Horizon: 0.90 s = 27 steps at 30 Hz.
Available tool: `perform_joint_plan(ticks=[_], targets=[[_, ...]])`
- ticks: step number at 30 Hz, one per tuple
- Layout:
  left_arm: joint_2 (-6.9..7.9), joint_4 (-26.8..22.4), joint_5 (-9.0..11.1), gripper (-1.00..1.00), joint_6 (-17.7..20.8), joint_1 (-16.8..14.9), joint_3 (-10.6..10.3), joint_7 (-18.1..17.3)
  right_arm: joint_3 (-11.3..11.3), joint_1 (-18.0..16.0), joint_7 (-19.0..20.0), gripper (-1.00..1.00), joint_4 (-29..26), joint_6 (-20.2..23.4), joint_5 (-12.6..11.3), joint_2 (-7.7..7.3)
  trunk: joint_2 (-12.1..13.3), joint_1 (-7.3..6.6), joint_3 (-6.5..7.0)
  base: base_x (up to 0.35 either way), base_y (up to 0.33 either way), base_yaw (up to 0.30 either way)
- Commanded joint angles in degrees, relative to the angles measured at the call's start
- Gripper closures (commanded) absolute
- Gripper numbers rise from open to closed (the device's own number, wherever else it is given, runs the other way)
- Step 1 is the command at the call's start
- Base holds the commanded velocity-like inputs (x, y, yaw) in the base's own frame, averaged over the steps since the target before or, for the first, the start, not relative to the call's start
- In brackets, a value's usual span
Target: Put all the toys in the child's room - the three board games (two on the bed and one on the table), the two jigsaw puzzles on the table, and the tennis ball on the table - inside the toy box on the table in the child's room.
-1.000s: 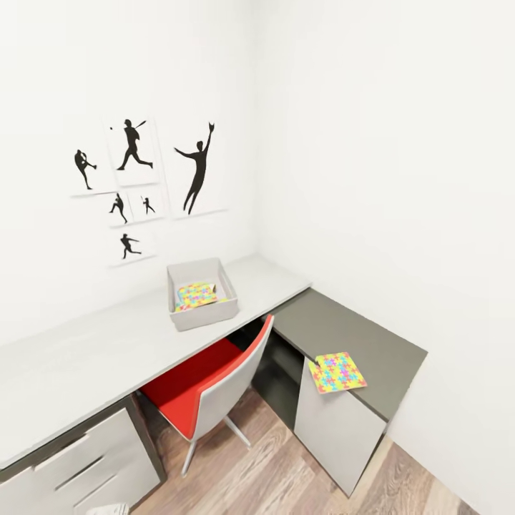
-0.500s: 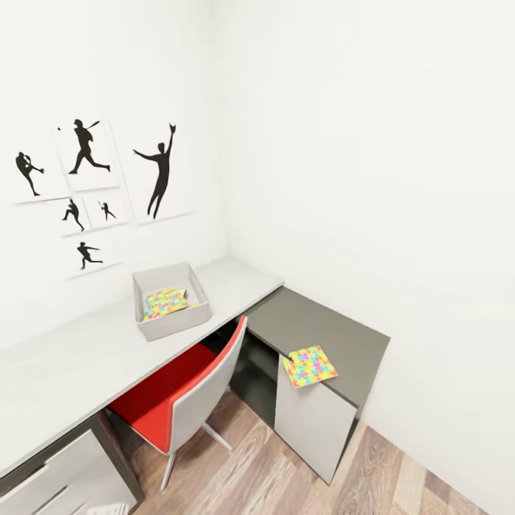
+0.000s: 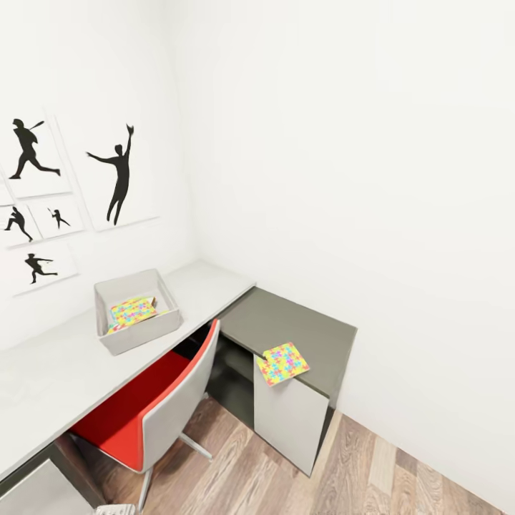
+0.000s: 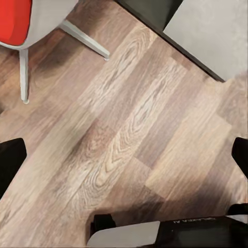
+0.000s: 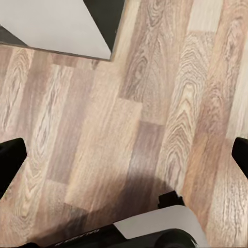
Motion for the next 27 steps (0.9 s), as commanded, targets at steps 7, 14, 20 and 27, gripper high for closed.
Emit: perform_joint_plan(ticks=[7, 14, 20, 27], targets=[[1.35, -3.5, -0.3, -1.0, 13.7, -3.0, 0.7, -17.3, -7.3, -0.3, 18.6, -1.0, -0.5, 13.3, -5.4, -4.16, -0.1, 0.04, 0.08, 0.0, 0.0, -0.278], [1.41, -10.0, 2.4, -1.0, 28.4, -7.5, 3.6, -28.2, -15.5, -1.2, 32.4, -1.0, -0.7, 23.0, -11.4, -9.06, -0.1, 0.04, 0.28, 0.0, 0.0, -0.273], [1.33, -12.1, 11.7, -1.0, 34.7, -10.0, 7.1, -30.0, -20.2, -1.6, 38.9, -1.0, -0.7, 26.7, -16.1, -10.42, -0.1, 0.04, 0.46, 0.0, 0.0, -0.231], [1.37, -12.1, 17.6, -1.0, 35.3, -10.5, 7.9, -29.8, -21.1, -1.7, 40.4, -1.0, -0.7, 26.8, -17.0, -10.5, -0.1, 0.04, 0.54, 0.013, 0.0, -0.108]])
